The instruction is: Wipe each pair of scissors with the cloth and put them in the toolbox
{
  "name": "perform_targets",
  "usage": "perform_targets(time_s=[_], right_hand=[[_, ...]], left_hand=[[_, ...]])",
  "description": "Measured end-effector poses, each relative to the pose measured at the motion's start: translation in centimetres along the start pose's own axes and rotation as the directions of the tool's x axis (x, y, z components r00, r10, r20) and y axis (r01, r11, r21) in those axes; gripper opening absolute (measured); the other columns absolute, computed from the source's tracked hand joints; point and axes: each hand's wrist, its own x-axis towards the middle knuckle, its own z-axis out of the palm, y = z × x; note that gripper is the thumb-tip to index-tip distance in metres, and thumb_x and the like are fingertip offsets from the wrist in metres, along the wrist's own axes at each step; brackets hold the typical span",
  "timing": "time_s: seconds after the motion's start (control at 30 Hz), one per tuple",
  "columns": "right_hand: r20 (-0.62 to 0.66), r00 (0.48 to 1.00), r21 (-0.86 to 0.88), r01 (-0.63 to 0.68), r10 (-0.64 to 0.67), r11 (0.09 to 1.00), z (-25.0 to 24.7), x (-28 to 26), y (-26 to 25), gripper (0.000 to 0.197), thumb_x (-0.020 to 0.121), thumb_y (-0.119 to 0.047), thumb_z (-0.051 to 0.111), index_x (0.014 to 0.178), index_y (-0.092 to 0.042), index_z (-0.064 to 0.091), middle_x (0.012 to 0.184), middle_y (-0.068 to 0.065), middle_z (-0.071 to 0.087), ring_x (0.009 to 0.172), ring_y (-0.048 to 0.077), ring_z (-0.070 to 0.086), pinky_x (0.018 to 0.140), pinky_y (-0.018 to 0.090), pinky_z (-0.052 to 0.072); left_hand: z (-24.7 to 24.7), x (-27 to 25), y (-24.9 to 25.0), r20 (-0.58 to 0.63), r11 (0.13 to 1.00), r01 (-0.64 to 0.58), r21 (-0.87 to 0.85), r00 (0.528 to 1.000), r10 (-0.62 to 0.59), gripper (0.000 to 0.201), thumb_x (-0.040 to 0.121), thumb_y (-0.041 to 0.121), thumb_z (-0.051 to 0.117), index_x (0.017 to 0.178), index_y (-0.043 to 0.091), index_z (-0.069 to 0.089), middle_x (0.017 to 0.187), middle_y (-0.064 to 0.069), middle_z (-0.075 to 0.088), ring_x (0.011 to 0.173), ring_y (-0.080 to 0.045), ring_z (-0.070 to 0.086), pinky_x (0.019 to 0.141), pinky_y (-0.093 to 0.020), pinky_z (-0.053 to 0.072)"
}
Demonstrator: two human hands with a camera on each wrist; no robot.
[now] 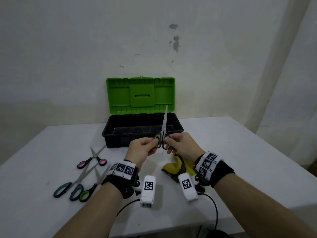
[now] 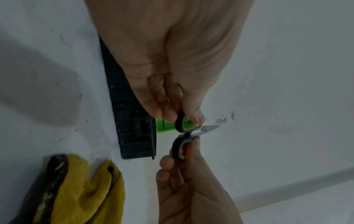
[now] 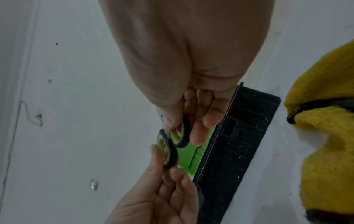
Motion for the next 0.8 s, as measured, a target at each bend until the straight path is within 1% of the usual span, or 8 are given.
perform_targets(time_s=[0.17, 0.3, 0.4, 0.47, 0.53, 0.67, 0.73, 0.8], right_hand=[[-0.198, 0.980, -0.008, -0.012, 0.011, 1.000, 0.9, 0.8, 0.2, 0.023, 0.089, -0.027, 0.069, 0.097, -0.010, 0.055, 0.077, 0.011, 0.071, 0.058, 0.017, 0.068, 0.053, 0.024, 0.048], [-0.272, 0.958, -0.247, 0.021, -0.090, 0.969, 1.3, 1.7, -0.6, 0.030, 0.080, -0.041, 0.075, 0.080, -0.013, 0.064, 0.073, 0.000, 0.070, 0.064, 0.009, 0.067, 0.057, 0.020, 0.051], [-0.259, 0.959, -0.338, 0.024, -0.118, 0.941, 2.0, 2.6, -1.4, 0.032, 0.079, -0.040, 0.075, 0.071, -0.009, 0.069, 0.065, 0.003, 0.067, 0.059, 0.009, 0.057, 0.053, 0.015, 0.041], [-0.286, 0.951, -0.333, 0.016, -0.117, 0.943, 2.7, 3.5, -1.9, 0.037, 0.078, -0.035, 0.075, 0.062, -0.003, 0.065, 0.054, 0.008, 0.059, 0.050, 0.011, 0.048, 0.047, 0.018, 0.034], [-0.318, 0.943, -0.314, -0.005, -0.100, 0.949, 3.4, 4.7, -2.7, 0.039, 0.078, -0.030, 0.075, 0.057, -0.001, 0.061, 0.047, 0.004, 0.049, 0.044, 0.011, 0.041, 0.042, 0.016, 0.030], [-0.300, 0.952, -0.323, -0.047, -0.055, 0.945, 4.8, 8.1, -4.5, 0.041, 0.078, -0.032, 0.074, 0.064, 0.006, 0.066, 0.056, 0.017, 0.060, 0.054, 0.030, 0.055, 0.049, 0.021, 0.037], [-0.259, 0.966, -0.369, -0.104, 0.005, 0.924, 5.7, 10.7, -4.9, 0.044, 0.080, -0.035, 0.074, 0.059, 0.000, 0.059, 0.050, 0.012, 0.052, 0.046, 0.027, 0.048, 0.049, 0.024, 0.039], [-0.229, 0.970, -0.449, -0.176, 0.077, 0.876, 7.0, 13.6, -5.0, 0.045, 0.082, -0.041, 0.072, 0.062, -0.007, 0.052, 0.058, 0.008, 0.049, 0.043, 0.018, 0.042, 0.043, 0.022, 0.035]], left_hand=[[0.4, 0.0, -0.5, -0.061, 0.998, 0.035, -0.058, 0.997, -0.039, 0.011, 0.091, 0.012, 0.069, 0.096, 0.003, 0.074, 0.077, -0.004, 0.070, 0.064, -0.011, 0.060, 0.072, -0.025, 0.055], [0.7, 0.7, 0.8, -0.059, 0.999, 0.013, -0.048, 0.998, -0.016, 0.008, 0.091, 0.012, 0.070, 0.094, 0.006, 0.075, 0.076, -0.003, 0.071, 0.065, -0.010, 0.061, 0.071, -0.025, 0.054], [0.3, 1.5, 1.7, -0.064, 1.000, -0.016, -0.015, 0.998, 0.015, 0.013, 0.090, 0.012, 0.071, 0.098, 0.003, 0.075, 0.076, -0.004, 0.070, 0.065, -0.010, 0.060, 0.065, -0.021, 0.052], [-0.1, 2.3, 2.2, -0.068, 0.999, -0.043, 0.033, 0.997, 0.046, 0.014, 0.089, 0.013, 0.072, 0.099, 0.003, 0.075, 0.078, -0.004, 0.070, 0.067, -0.010, 0.061, 0.063, -0.019, 0.053], [-0.8, 3.1, 2.6, -0.063, 0.992, -0.078, 0.095, 0.994, 0.085, 0.015, 0.089, 0.015, 0.073, 0.100, 0.005, 0.075, 0.084, -0.005, 0.073, 0.074, -0.013, 0.064, 0.069, -0.022, 0.055], [-5.0, 6.4, 3.7, -0.093, 0.955, -0.124, 0.270, 0.984, 0.154, 0.034, 0.094, 0.029, 0.065, 0.125, 0.013, 0.065, 0.114, -0.002, 0.070, 0.102, -0.017, 0.065, 0.093, -0.035, 0.054], [-8.5, 8.4, 4.1, -0.138, 0.915, -0.124, 0.384, 0.972, 0.190, 0.043, 0.097, 0.034, 0.061, 0.134, 0.013, 0.059, 0.125, -0.001, 0.063, 0.114, -0.018, 0.061, 0.104, -0.037, 0.047], [-11.6, 10.0, 4.1, -0.189, 0.862, -0.095, 0.499, 0.958, 0.214, 0.050, 0.095, 0.037, 0.058, 0.138, 0.011, 0.056, 0.133, -0.005, 0.060, 0.124, -0.024, 0.056, 0.111, -0.038, 0.040]])
